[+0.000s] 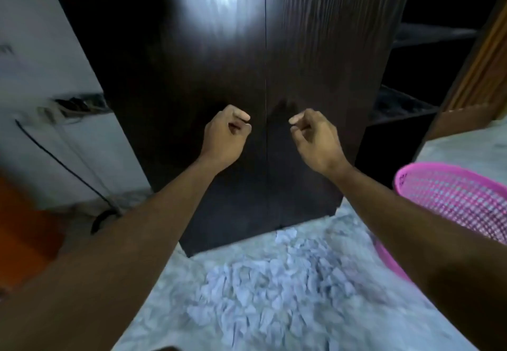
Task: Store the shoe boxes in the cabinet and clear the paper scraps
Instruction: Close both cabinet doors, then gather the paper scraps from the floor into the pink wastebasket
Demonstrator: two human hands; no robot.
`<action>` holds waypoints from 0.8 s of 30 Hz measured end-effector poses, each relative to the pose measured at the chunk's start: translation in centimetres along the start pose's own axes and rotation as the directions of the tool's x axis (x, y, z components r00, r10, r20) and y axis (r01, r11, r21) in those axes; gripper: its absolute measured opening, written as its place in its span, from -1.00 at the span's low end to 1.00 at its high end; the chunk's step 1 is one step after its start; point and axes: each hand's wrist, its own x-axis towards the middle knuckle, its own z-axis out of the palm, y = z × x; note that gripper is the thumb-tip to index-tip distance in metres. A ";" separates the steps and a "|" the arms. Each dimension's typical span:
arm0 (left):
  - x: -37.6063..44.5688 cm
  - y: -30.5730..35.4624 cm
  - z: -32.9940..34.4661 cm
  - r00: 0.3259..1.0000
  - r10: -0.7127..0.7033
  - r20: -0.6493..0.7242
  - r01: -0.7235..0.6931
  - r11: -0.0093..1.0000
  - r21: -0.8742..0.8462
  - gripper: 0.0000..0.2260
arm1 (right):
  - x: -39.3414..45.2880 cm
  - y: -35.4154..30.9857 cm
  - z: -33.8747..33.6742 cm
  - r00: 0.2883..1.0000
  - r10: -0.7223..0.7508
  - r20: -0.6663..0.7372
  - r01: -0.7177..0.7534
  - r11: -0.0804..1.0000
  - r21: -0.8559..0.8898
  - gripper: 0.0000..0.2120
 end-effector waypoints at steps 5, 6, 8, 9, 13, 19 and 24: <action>-8.1 -9.0 3.4 0.978 -0.178 0.108 0.180 0.984 -0.011 -0.89 | -7.9 4.3 4.5 0.988 0.094 0.123 -0.084 0.993 -0.083 -0.87; -9.6 -10.5 3.8 0.967 -0.221 0.125 0.223 0.975 0.002 -0.90 | -9.0 4.9 5.2 0.979 0.109 0.171 -0.091 0.990 -0.106 -0.87; -12.1 -13.3 4.4 0.936 -0.318 0.153 0.320 0.947 0.013 -0.91 | -10.3 5.9 6.0 0.958 0.116 0.262 -0.082 0.987 -0.138 -0.83; -13.2 -14.6 4.7 0.916 -0.369 0.159 0.373 0.928 0.006 -0.91 | -10.6 6.1 6.2 0.944 0.114 0.309 -0.068 0.985 -0.158 -0.81; -17.1 -19.0 5.9 0.849 -0.502 0.164 0.510 0.860 -0.002 -0.92 | -11.1 6.6 5.8 0.866 0.141 0.481 -0.019 0.968 -0.250 -0.66; -25.0 -25.5 11.4 0.760 -0.627 0.169 0.614 0.779 0.130 -0.81 | -14.9 13.5 6.7 0.762 0.239 0.602 0.004 0.928 -0.373 -0.61; -32.6 -29.8 15.7 0.743 -0.669 -0.012 0.611 0.671 0.420 -0.45 | -23.2 23.8 8.6 0.696 0.434 0.572 -0.217 0.887 -0.409 -0.35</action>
